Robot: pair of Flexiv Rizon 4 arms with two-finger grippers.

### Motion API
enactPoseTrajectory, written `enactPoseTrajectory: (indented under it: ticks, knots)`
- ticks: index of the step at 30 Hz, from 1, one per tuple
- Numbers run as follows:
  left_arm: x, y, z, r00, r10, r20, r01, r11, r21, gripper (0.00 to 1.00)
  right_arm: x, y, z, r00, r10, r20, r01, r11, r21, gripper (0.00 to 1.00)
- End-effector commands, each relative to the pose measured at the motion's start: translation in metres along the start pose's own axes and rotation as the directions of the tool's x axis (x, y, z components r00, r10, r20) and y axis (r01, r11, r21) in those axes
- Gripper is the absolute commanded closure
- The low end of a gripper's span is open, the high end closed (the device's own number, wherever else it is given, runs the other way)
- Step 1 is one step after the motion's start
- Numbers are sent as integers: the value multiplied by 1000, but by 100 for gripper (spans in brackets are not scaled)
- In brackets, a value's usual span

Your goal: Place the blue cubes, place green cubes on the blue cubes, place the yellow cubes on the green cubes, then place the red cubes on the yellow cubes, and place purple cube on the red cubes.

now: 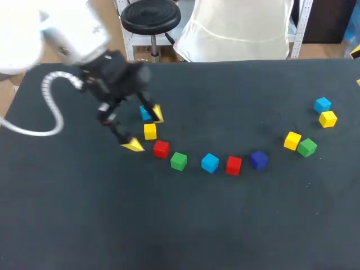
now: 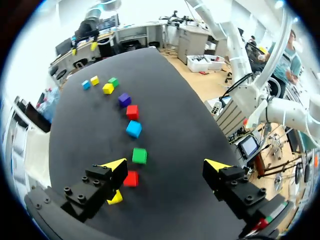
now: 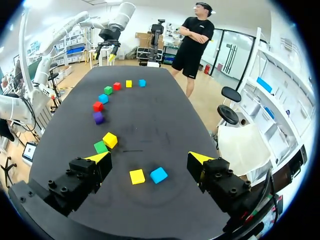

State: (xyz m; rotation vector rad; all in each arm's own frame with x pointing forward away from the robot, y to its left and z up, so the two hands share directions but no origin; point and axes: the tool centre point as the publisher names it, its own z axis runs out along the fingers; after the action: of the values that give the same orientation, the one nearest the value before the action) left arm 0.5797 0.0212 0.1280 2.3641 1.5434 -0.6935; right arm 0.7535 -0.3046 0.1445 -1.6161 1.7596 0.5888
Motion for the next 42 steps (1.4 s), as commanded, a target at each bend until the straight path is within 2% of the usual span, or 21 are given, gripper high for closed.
enactPoseTrajectory:
  ticks: [1,9,20,25,31,35,42]
  knots:
    - [-14,30,36,1000,14,-20,-11,995,99,0,0,1,0,1000,-1,-1,1,1000,2,0]
    - [-21,41,76,998,-10,-57,17,993,115,0,0,1,0,1000,-1,-1,1,1000,2,0]
    - [-35,55,107,999,5,-34,-1,992,128,0,0,1,0,1000,-1,-1,1,1000,2,0]
    - [-37,58,119,999,36,-38,-31,990,136,0,0,1,0,1000,-1,-1,1,1000,2,0]
    - [-37,65,131,988,114,-108,-94,980,177,0,0,1,0,1000,-1,-1,1,1000,2,0]
    - [-38,73,133,983,138,-122,-116,978,172,0,0,1,0,1000,-1,-1,1,1000,2,0]
    - [-33,85,134,980,148,-134,-135,986,101,0,0,1,0,1000,-1,-1,1,1000,2,0]
